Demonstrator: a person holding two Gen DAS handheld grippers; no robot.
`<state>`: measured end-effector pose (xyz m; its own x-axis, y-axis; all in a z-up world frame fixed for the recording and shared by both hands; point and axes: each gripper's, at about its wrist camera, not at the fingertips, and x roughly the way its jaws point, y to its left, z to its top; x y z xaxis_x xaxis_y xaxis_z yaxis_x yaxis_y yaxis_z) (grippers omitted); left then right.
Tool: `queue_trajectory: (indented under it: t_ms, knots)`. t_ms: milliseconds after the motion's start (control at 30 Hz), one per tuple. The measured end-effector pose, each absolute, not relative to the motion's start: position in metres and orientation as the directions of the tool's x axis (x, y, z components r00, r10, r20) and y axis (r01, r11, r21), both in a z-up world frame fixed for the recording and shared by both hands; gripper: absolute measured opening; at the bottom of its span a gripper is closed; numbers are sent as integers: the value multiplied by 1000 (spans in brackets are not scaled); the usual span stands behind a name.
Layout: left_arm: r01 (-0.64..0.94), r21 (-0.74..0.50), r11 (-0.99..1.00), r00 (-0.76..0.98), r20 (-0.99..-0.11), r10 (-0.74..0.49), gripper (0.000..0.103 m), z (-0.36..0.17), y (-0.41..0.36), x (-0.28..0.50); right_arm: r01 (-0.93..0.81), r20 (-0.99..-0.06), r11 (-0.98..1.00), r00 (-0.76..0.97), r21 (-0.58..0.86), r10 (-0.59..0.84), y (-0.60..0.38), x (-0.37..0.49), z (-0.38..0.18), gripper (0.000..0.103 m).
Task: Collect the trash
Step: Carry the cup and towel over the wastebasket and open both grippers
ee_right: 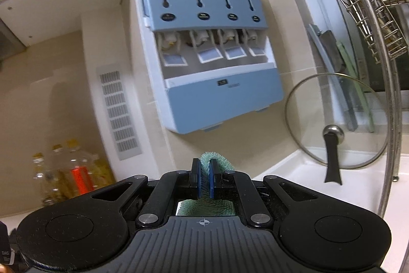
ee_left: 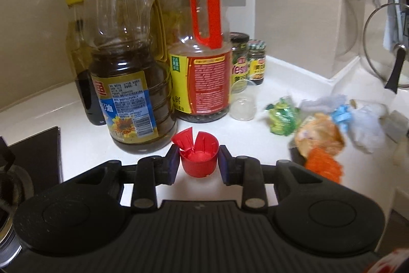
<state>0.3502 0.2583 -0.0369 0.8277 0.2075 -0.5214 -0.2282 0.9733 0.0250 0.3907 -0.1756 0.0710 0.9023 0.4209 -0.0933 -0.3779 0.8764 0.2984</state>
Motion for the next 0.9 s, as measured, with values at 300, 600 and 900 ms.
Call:
queue_trajectory:
  t_ms: [300, 600, 900]
  knots:
    - [-200, 0, 980, 849, -499, 173, 29, -12, 209, 281, -531, -64, 786, 815, 317, 576, -181, 339, 77, 6]
    - [-137, -70, 988, 857, -509, 83, 29, -9, 151, 204, -645, -102, 669, 687, 370, 719, -184, 284, 65, 6]
    - [-121, -114, 986, 812, -583, 32, 29, -43, 104, 153, -684, -236, 595, 550, 422, 801, -176, 248, 23, 6]
